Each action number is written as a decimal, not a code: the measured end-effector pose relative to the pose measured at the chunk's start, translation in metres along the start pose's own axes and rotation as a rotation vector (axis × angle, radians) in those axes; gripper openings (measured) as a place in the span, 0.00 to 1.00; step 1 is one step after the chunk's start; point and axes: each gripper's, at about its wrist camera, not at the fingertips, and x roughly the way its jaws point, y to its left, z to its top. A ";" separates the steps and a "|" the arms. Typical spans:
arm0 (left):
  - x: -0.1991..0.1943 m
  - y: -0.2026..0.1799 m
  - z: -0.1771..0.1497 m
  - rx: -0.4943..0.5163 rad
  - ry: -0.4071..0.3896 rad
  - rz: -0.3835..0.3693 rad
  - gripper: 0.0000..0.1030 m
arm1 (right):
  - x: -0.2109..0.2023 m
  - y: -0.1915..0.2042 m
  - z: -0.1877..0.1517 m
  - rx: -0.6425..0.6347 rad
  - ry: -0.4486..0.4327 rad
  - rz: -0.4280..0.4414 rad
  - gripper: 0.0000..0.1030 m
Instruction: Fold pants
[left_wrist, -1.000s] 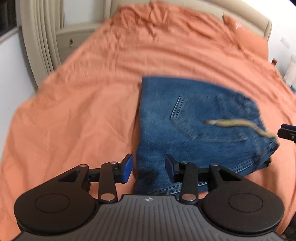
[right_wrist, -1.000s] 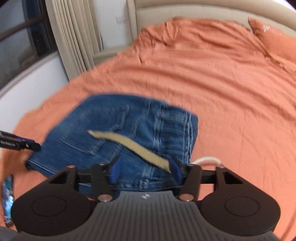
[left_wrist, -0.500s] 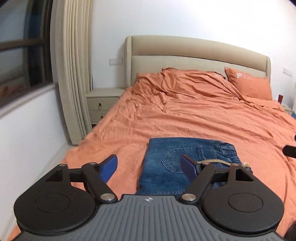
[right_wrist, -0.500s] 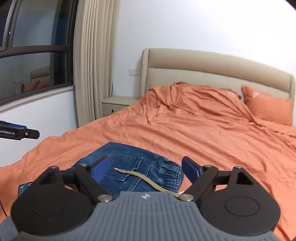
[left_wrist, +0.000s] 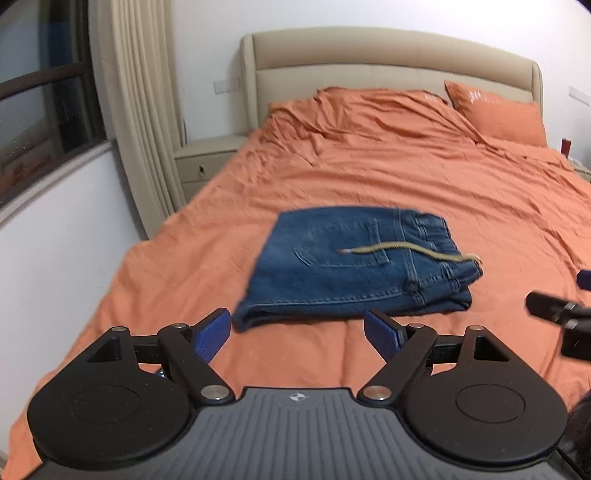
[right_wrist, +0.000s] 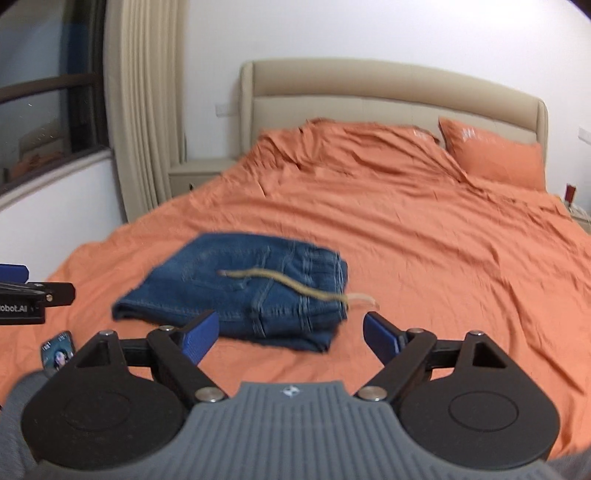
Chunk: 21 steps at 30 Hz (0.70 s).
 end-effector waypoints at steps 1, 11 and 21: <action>0.006 -0.004 0.001 0.009 0.007 -0.002 0.93 | 0.005 0.002 -0.003 -0.005 0.015 -0.009 0.79; 0.034 -0.033 -0.010 0.082 0.076 -0.013 0.93 | 0.038 -0.001 -0.016 0.042 0.082 -0.024 0.79; 0.037 -0.029 -0.010 0.068 0.099 -0.038 0.93 | 0.041 0.001 -0.015 0.044 0.080 -0.007 0.79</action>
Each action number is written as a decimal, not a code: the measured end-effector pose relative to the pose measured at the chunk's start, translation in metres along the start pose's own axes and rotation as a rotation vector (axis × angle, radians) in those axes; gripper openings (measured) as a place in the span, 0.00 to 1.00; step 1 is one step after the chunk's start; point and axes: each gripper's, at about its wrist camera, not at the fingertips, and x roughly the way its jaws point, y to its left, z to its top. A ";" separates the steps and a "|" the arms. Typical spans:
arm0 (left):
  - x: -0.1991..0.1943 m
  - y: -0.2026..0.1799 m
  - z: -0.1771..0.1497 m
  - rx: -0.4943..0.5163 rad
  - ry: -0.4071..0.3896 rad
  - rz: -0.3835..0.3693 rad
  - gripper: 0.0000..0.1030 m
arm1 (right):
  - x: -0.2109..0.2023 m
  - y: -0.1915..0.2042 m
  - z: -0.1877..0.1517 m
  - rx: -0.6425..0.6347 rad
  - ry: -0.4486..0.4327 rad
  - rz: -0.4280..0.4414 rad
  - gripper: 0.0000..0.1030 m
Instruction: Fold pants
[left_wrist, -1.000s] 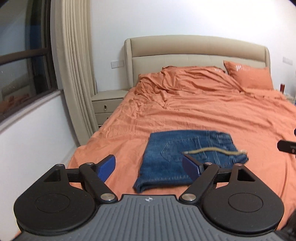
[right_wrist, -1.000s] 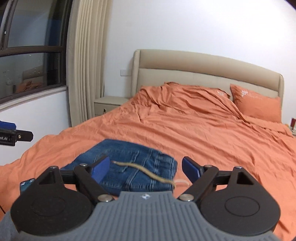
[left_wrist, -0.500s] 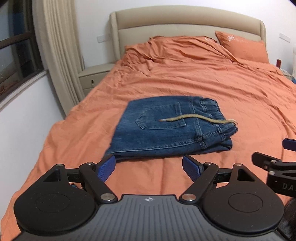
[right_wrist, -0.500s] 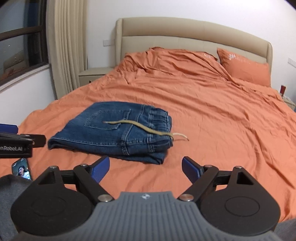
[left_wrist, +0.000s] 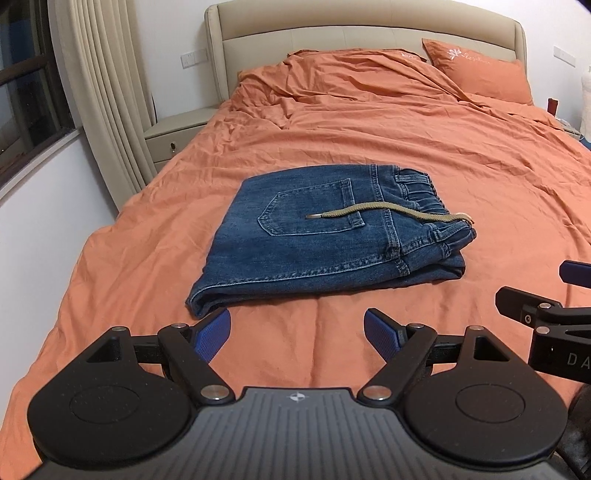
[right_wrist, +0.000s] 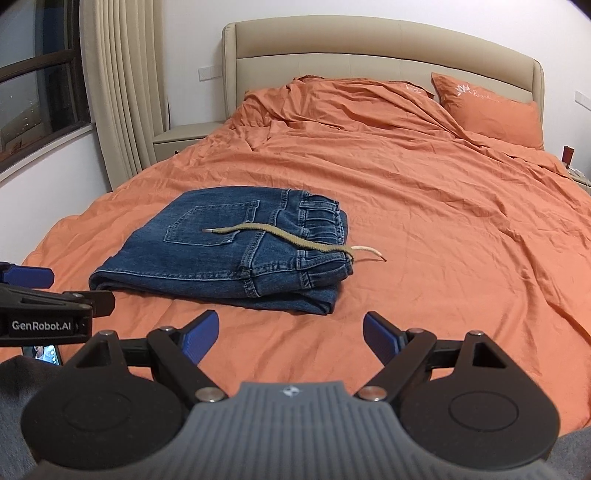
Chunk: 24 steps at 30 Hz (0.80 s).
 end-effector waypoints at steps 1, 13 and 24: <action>-0.001 0.000 0.000 -0.001 0.001 0.001 0.93 | 0.000 0.000 0.000 -0.002 -0.003 0.000 0.79; -0.002 0.000 0.001 0.004 0.000 0.001 0.93 | -0.006 -0.002 0.001 -0.002 -0.020 0.002 0.79; -0.003 -0.002 0.001 0.004 0.000 0.000 0.93 | -0.008 -0.001 0.001 0.000 -0.028 0.006 0.79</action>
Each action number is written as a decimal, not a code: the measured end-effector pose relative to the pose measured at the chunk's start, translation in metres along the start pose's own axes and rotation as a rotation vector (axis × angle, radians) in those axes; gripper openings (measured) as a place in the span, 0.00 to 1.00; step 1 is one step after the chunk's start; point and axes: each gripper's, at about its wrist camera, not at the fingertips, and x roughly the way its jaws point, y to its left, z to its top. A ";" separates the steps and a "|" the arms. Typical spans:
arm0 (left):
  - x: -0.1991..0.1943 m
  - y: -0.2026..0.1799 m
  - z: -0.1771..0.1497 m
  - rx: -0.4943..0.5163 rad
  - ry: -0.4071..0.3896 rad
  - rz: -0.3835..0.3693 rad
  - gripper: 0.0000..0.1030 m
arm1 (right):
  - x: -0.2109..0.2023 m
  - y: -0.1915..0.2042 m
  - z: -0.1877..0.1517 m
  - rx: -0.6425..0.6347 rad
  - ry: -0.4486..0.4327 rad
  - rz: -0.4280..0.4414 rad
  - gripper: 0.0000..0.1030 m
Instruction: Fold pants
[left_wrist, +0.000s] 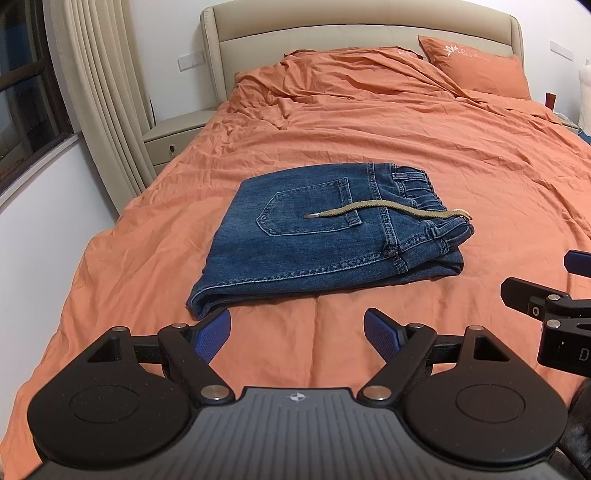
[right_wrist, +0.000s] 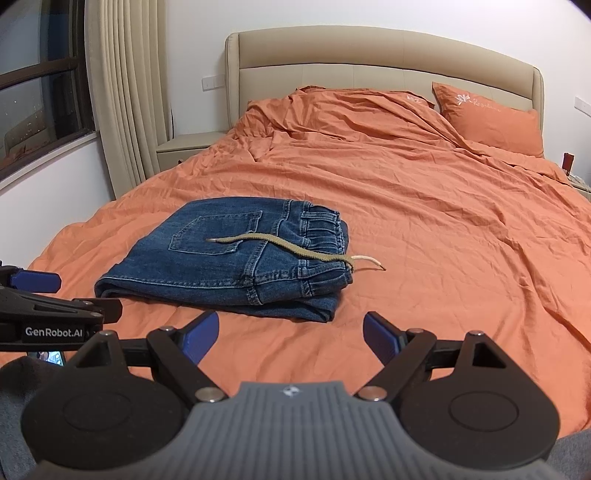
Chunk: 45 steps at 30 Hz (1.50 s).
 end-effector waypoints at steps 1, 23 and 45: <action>0.000 0.000 0.000 -0.001 0.000 0.000 0.93 | 0.000 0.000 0.000 -0.001 -0.001 0.000 0.79; 0.000 -0.001 -0.002 0.010 0.003 -0.003 0.93 | -0.002 0.002 0.000 -0.007 -0.001 0.013 0.79; 0.000 0.004 -0.001 0.025 -0.003 -0.002 0.93 | -0.003 0.003 -0.001 -0.016 -0.003 0.017 0.79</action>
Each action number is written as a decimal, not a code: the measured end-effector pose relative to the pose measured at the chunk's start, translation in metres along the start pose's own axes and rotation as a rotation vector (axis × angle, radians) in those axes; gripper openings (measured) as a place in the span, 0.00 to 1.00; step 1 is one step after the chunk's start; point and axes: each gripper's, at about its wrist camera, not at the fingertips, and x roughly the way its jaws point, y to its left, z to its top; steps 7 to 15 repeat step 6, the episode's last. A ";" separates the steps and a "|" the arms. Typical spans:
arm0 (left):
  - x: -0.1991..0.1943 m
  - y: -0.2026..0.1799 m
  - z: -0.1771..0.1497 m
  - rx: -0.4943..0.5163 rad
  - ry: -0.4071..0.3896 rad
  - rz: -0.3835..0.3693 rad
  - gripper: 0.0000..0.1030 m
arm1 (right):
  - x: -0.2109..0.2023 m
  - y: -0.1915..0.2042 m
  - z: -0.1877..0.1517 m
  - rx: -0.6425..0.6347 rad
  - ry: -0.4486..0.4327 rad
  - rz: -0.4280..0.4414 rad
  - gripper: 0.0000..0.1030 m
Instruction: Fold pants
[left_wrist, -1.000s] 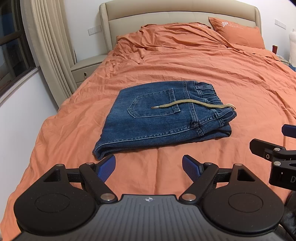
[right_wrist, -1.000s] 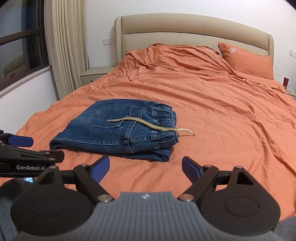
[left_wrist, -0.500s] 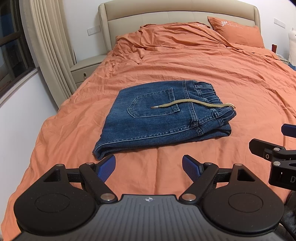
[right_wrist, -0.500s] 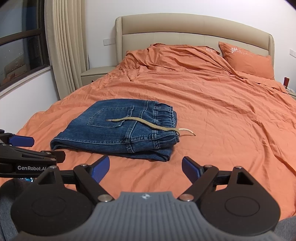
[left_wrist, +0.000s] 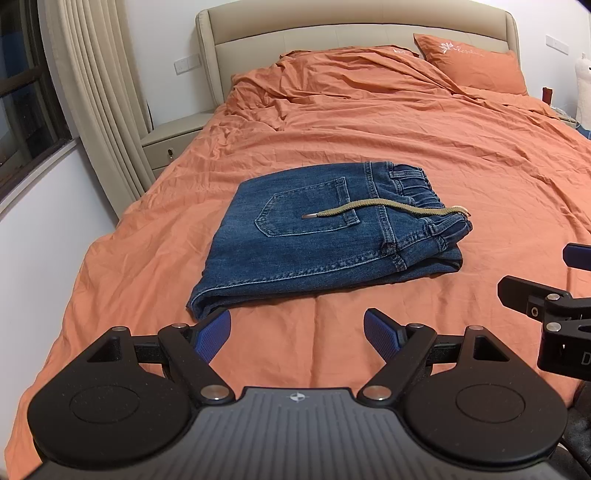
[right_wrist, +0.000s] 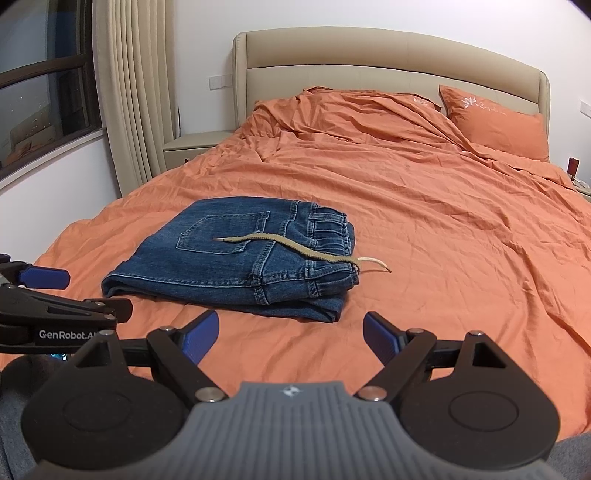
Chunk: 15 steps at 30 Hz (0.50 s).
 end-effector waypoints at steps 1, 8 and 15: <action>0.000 0.001 0.000 0.001 0.000 -0.001 0.93 | 0.000 0.000 0.000 -0.001 -0.001 0.001 0.79; 0.000 0.000 0.000 0.001 -0.001 -0.001 0.92 | -0.001 -0.001 0.000 -0.001 0.001 0.001 0.79; 0.000 0.000 0.000 0.001 -0.001 -0.001 0.92 | -0.001 -0.001 0.000 -0.001 0.001 0.001 0.79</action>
